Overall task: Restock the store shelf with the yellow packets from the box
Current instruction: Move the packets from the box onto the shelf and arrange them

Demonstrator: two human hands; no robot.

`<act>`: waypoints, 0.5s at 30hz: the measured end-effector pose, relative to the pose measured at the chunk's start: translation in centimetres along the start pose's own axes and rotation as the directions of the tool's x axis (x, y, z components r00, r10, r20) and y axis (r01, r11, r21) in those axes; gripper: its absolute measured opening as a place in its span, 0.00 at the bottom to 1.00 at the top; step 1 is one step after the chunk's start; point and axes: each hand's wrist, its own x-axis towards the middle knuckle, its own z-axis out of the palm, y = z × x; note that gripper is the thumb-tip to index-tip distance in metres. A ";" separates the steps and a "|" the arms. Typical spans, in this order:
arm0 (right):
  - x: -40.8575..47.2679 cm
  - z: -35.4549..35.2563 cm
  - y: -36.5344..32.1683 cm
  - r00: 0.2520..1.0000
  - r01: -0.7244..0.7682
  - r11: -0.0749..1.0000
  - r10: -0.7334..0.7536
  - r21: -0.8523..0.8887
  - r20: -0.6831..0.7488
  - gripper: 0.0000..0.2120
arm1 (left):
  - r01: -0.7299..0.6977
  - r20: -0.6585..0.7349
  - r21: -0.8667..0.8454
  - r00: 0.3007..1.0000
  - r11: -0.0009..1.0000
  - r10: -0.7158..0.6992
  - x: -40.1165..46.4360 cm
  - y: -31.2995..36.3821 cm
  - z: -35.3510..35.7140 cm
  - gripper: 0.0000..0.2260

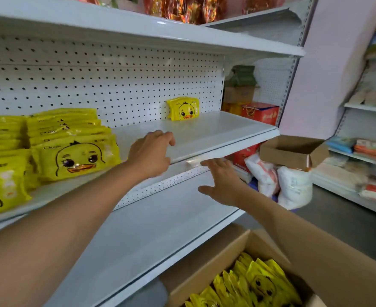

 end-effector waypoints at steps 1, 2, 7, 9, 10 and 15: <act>-0.9 0.2 1.3 1.000 -0.017 1.000 0.017 0.000 0.024 0.33 | -0.021 0.019 -0.010 1.000 1.000 0.021 -0.5 1.7 1.0 0.17; -1.9 0.5 2.7 0.998 -0.036 0.999 0.035 0.005 0.047 0.33 | -0.039 0.042 -0.025 0.998 0.999 0.040 -1.1 3.2 2.3 0.17; -7.2 2.8 9.8 0.980 -0.113 0.993 0.107 0.030 0.165 0.32 | -0.050 0.223 -0.064 0.973 0.997 0.063 -5.1 9.9 9.1 0.17; -9.2 4.2 12.6 0.963 -0.151 0.988 0.141 0.027 0.228 0.32 | -0.044 0.298 -0.077 0.952 0.996 0.065 -6.9 11.7 11.9 0.16; -10.1 4.9 13.9 0.952 -0.163 0.986 0.153 0.016 0.267 0.32 | -0.040 0.337 -0.086 0.939 0.996 0.067 -7.9 12.4 13.2 0.16; -14.1 8.1 19.3 0.892 -0.243 0.969 0.237 -0.034 0.386 0.32 | 0.017 0.486 -0.080 0.874 0.997 0.024 -11.8 14.6 18.8 0.16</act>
